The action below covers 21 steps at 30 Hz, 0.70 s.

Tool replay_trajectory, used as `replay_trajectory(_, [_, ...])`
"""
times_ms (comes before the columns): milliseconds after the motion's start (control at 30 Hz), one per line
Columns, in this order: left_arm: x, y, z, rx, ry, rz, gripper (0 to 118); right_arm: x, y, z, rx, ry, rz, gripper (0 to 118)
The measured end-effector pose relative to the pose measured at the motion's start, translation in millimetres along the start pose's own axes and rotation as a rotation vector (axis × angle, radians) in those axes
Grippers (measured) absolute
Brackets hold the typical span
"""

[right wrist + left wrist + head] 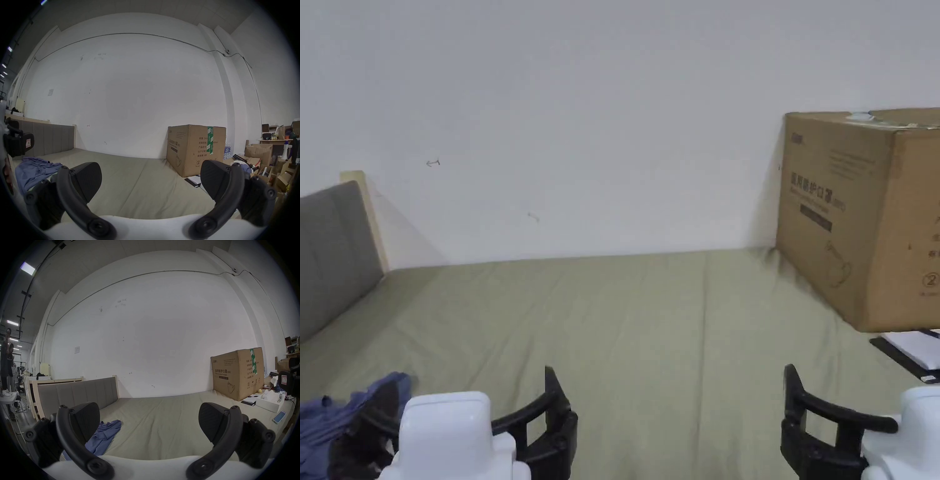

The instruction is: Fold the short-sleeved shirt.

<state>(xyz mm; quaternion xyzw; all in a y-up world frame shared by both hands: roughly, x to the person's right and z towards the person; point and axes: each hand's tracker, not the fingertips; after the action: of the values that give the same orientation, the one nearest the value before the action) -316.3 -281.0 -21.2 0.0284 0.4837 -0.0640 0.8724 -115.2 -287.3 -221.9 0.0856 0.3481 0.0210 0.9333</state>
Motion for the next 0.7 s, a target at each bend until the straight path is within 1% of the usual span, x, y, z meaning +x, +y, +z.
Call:
replay_trajectory(367, [3,0,-2,-0.005,-0.01,-0.009,118,-9,-2,-2,-0.019,0.05,0.03,118])
replay_trajectory(467, [5,2,-3,-0.003,-0.011,-0.027,118,-9,-2,-4,-0.024,0.057,0.025,118])
replay_trajectory(533, [7,6,-5,0.0,-0.002,-0.054,118,-7,0,-7,-0.025,0.054,0.006,118])
replay_trajectory(567, [9,8,-7,0.005,-0.001,-0.077,118,-5,0,-9,-0.03,0.045,-0.041,118])
replay_trajectory(600, [12,12,-8,0.019,0.009,-0.13,118,0,0,-11,-0.037,0.034,-0.115,118])
replay_trajectory(633, [16,15,-9,0.038,0.04,-0.199,118,8,0,-11,-0.037,0.036,-0.241,118])
replay_trajectory(667, [25,16,-13,0.07,0.122,-0.341,118,20,-5,-12,-0.062,0.023,-0.458,118])
replay_trajectory(700, [34,16,-16,0.104,0.166,-0.502,118,33,-13,-14,-0.136,-0.033,-0.701,118])
